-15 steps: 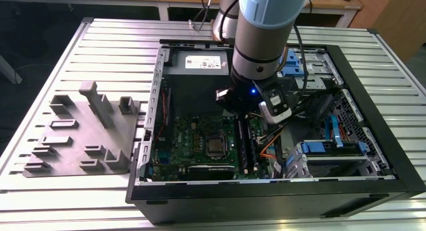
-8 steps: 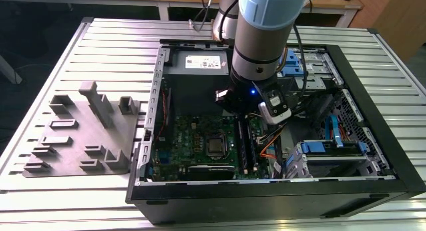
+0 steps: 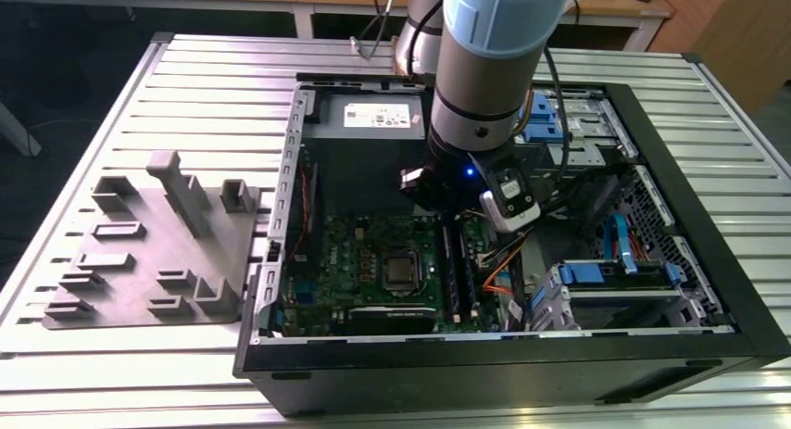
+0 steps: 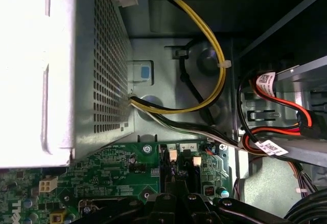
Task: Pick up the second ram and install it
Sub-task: 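Press down the second ram until it locks into place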
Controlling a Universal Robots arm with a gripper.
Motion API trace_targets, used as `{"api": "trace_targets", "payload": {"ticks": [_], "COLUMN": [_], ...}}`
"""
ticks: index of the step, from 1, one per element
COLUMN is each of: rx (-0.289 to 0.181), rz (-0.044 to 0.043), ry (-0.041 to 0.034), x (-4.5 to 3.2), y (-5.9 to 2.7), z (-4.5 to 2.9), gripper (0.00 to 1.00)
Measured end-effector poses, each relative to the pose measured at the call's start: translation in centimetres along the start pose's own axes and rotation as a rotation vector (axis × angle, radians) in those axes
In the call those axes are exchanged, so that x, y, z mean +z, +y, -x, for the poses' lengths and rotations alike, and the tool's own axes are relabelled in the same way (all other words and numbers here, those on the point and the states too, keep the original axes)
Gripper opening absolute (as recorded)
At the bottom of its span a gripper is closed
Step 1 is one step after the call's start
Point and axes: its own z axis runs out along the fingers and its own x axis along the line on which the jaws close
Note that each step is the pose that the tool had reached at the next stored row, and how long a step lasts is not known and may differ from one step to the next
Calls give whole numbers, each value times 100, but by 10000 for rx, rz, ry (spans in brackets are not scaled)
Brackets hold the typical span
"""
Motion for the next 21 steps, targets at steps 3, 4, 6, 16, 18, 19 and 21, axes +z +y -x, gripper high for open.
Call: {"api": "trace_targets", "payload": {"ticks": [3, 4, 6, 16, 18, 19, 21], "rx": [1, 0, 0, 1, 1, 1, 1], "rz": [2, -1, -3, 10, 14, 16, 12], "ry": [-1, 0, 1, 0, -1, -1, 1], "x": [9, 15, 19, 31, 33, 40, 44], "y": [0, -2, -3, -3, -3, -3, -4], "z": [0, -1, -1, -1, -1, -1, -2], "gripper": [7, 7, 7, 7, 7, 7, 7]}}
